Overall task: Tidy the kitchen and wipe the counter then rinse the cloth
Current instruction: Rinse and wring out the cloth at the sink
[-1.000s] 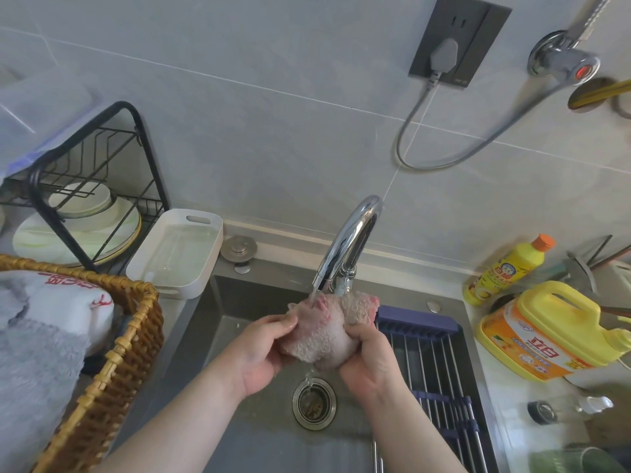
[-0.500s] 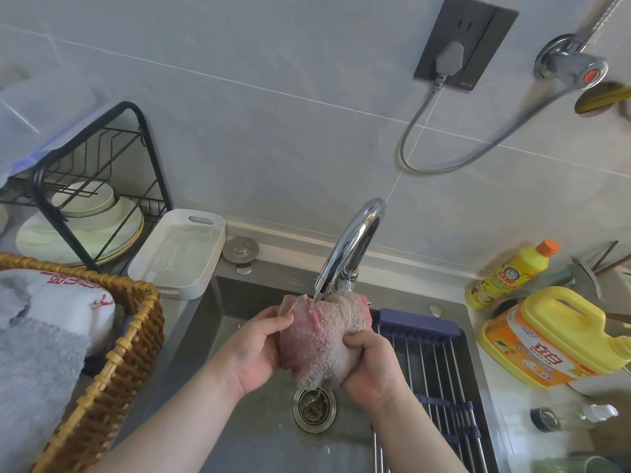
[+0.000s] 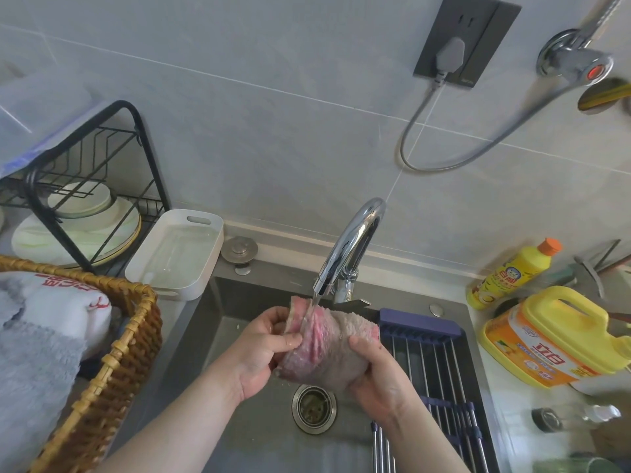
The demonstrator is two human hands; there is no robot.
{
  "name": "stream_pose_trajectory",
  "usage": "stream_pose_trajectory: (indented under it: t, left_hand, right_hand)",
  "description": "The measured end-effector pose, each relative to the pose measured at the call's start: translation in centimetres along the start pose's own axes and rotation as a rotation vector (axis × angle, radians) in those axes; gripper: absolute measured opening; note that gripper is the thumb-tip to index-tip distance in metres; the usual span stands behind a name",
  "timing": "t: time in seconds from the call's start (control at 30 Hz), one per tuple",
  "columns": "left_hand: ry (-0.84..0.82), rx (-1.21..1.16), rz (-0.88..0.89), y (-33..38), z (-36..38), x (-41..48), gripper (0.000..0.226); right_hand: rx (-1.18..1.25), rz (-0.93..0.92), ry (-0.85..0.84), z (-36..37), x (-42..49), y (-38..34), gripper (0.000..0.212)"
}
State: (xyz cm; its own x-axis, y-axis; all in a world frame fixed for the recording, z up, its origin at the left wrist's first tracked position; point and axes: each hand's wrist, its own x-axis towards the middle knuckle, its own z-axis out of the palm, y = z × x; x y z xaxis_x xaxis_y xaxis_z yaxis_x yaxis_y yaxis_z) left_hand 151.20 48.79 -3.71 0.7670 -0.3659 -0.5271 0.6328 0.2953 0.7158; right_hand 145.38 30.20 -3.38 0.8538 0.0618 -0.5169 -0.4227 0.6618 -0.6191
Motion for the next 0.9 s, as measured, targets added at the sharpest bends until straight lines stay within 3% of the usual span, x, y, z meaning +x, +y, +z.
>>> stream_pose_trajectory:
  t: [0.1,0.27,0.4,0.5,0.6,0.67,0.9]
  left_hand:
    - [-0.020,0.044,0.014,0.1,0.3,-0.4,0.046]
    - [0.020,-0.003,0.011,0.5,1.2,-0.4,0.023]
    - [0.002,0.090,-0.008,0.7,1.1,-0.4,0.037]
    - [0.064,0.119,-0.002,0.9,1.4,-0.6,0.018]
    - [0.201,0.165,0.029,0.7,1.7,-0.2,0.034]
    - [0.266,0.184,0.012,0.6,1.7,-0.1,0.027]
    - [0.260,0.306,0.016,0.9,0.8,-0.3,0.028]
  right_hand:
    - [-0.001,0.008,0.030,-0.6,-0.3,-0.1,0.067]
    - [-0.006,0.003,0.078,-0.9,-0.5,0.0,0.059]
    - [-0.025,-0.004,0.093,-0.8,-0.6,0.0,0.052]
    - [-0.060,0.000,0.075,-0.9,-0.8,-0.1,0.047]
    - [-0.113,-0.009,0.048,-0.5,-1.0,-0.2,0.040]
    - [-0.143,-0.012,0.060,-0.1,-0.9,0.0,0.041]
    - [-0.206,-0.020,0.069,0.2,-0.6,0.1,0.043]
